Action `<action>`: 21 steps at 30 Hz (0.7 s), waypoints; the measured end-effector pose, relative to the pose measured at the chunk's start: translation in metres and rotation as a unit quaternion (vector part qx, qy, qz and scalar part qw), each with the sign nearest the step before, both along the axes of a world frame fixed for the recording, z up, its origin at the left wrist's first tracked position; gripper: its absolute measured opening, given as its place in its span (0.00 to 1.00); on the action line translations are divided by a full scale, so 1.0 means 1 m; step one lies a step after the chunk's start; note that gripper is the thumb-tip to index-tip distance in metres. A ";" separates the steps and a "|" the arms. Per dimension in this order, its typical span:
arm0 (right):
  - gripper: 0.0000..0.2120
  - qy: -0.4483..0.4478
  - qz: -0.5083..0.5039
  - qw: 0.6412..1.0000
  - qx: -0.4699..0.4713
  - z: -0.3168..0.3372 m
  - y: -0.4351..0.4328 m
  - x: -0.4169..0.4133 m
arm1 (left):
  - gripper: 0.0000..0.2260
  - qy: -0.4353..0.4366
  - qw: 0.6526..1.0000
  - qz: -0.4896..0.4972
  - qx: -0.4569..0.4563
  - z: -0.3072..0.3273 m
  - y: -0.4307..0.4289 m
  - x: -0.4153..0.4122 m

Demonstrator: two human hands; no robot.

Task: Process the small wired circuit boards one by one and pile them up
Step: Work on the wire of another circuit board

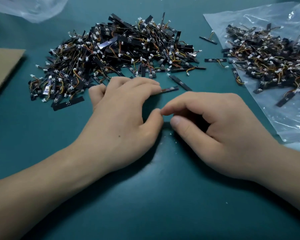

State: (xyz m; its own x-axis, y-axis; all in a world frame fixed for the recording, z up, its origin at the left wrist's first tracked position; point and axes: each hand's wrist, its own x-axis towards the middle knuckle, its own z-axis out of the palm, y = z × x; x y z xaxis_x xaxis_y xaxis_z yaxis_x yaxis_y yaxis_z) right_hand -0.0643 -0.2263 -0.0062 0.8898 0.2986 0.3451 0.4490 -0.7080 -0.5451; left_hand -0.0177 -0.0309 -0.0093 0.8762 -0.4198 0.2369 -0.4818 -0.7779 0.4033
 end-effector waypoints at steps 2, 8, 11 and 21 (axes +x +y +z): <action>0.07 0.000 -0.028 0.999 0.031 0.000 0.000 0.001 | 0.18 0.011 1.000 0.001 -0.015 0.000 0.000 0.002; 0.08 0.019 -0.127 0.990 0.052 -0.003 -0.004 0.007 | 0.13 -0.034 0.999 -0.017 0.012 -0.001 0.002 -0.001; 0.13 0.033 -0.136 0.989 -0.050 -0.005 -0.003 0.009 | 0.12 -0.032 0.999 -0.023 -0.014 -0.001 0.001 0.002; 0.02 0.050 -0.135 0.984 -0.103 -0.001 0.005 0.009 | 0.11 0.022 0.997 -0.046 -0.051 0.001 -0.001 0.004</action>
